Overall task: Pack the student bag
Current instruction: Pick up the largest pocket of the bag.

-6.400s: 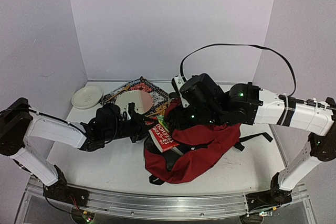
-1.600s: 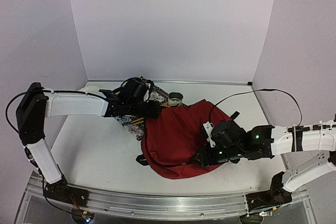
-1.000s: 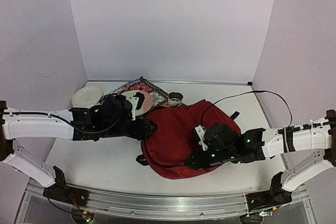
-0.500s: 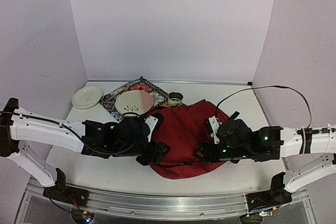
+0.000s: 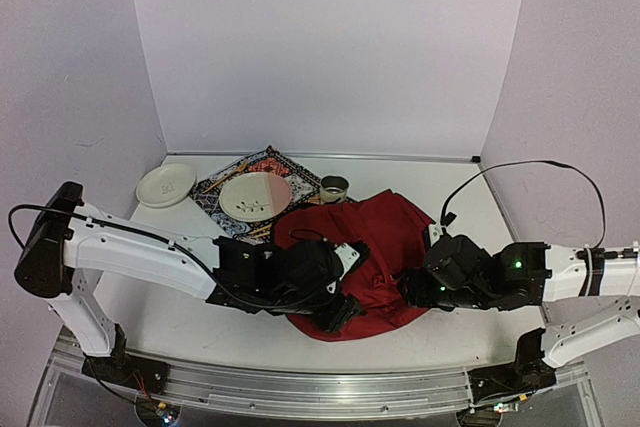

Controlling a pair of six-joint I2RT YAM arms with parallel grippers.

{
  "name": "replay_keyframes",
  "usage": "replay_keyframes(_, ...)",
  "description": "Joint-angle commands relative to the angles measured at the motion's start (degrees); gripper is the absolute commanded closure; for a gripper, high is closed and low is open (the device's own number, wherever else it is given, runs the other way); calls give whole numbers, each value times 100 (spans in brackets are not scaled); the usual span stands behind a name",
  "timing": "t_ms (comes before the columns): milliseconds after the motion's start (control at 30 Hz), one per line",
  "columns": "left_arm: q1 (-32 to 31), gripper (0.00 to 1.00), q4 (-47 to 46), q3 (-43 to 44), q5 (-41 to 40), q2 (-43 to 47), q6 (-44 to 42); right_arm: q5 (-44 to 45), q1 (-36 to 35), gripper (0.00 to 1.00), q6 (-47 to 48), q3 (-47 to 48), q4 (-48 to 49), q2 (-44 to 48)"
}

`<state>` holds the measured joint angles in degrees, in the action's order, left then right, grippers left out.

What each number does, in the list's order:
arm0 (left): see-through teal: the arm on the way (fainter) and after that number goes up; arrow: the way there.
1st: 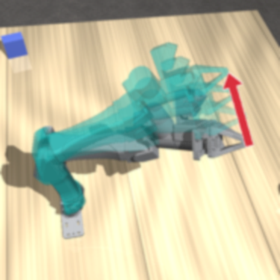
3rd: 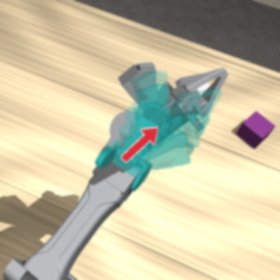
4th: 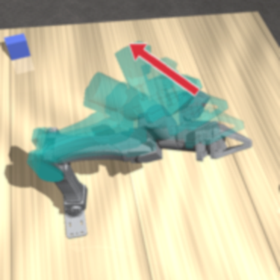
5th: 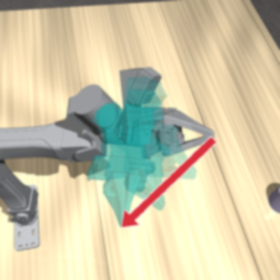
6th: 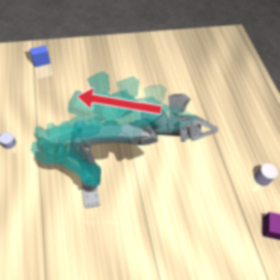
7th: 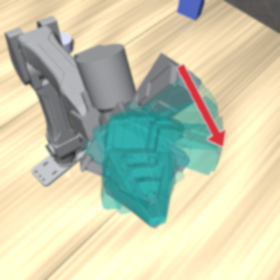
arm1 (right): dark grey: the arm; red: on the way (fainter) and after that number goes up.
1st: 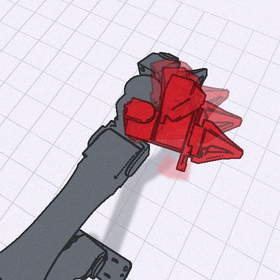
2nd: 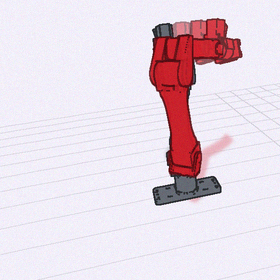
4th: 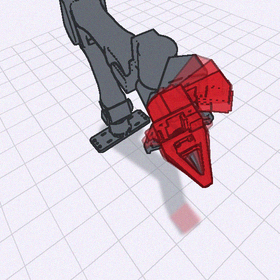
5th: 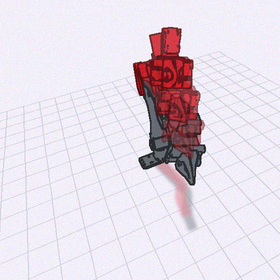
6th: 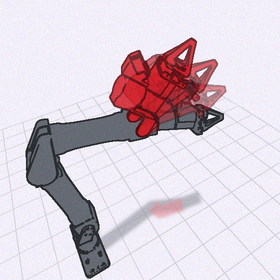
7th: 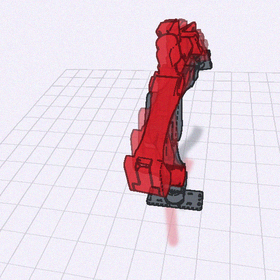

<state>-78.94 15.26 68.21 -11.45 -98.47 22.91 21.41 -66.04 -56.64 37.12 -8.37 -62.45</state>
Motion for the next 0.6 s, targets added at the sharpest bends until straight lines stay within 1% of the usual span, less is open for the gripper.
replay_keyframes(0, 10, 43, 558, 494, 480, -293, -514, 267, -23, 53, -20, 209, -313, -216)
replay_keyframes(233, 23, 49, 750, 908, 540, -724, -752, 264, -23, 53, 21, 286, -314, -289)
replay_keyframes(333, 46, 53, 838, 1088, 555, -896, -828, 259, -24, 52, 16, 278, -314, -276)
replay_keyframes(467, 105, 64, 880, 1276, 687, -1072, -900, 254, -23, 52, 3, 269, -306, -268)
replay_keyframes(567, 126, 78, 933, 1391, 723, -1163, -928, 244, -23, 52, 10, 269, -307, -268)
